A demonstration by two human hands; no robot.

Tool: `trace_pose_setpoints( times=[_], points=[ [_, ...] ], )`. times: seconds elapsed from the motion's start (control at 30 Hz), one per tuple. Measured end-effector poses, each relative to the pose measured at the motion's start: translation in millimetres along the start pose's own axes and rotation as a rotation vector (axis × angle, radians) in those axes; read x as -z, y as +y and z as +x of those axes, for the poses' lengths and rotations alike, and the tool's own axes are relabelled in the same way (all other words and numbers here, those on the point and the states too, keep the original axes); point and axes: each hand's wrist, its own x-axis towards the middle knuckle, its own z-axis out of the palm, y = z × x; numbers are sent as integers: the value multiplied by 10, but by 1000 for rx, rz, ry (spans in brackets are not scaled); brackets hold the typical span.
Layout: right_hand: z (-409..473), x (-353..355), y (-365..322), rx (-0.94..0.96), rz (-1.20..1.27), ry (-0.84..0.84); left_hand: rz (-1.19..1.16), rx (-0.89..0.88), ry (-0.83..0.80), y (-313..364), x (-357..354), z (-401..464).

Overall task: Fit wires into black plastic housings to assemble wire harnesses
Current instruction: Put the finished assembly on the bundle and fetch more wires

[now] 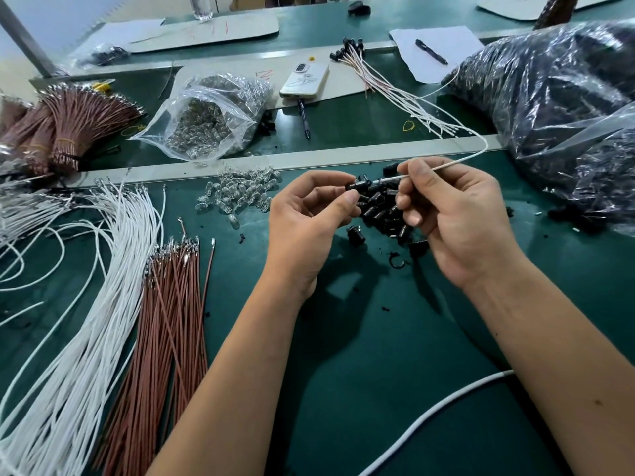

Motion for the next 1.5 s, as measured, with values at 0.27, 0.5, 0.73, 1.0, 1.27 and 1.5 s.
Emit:
trace_pose_setpoints(
  times=[0.27,0.5,0.73,1.0,1.27,1.5],
  points=[
    [-22,-19,8,13,-31,-2,-15,3,-32,12,-7,-10],
    [-53,-52,20,-9,-31,-30,-7,24,-41,16,-27,-28],
    [-81,-80,11,-15,-49,-22,11,22,-31,19,-22,-28],
    [-51,-23,2,-118,1,-52,-25,27,-57,32,-18,-38],
    [-44,-32,62,10,-152,55,-1,-39,-32,22,-43,-41],
    [-35,-22,64,-12,-141,51,-1,-49,-30,7,-50,-43]
  ],
)
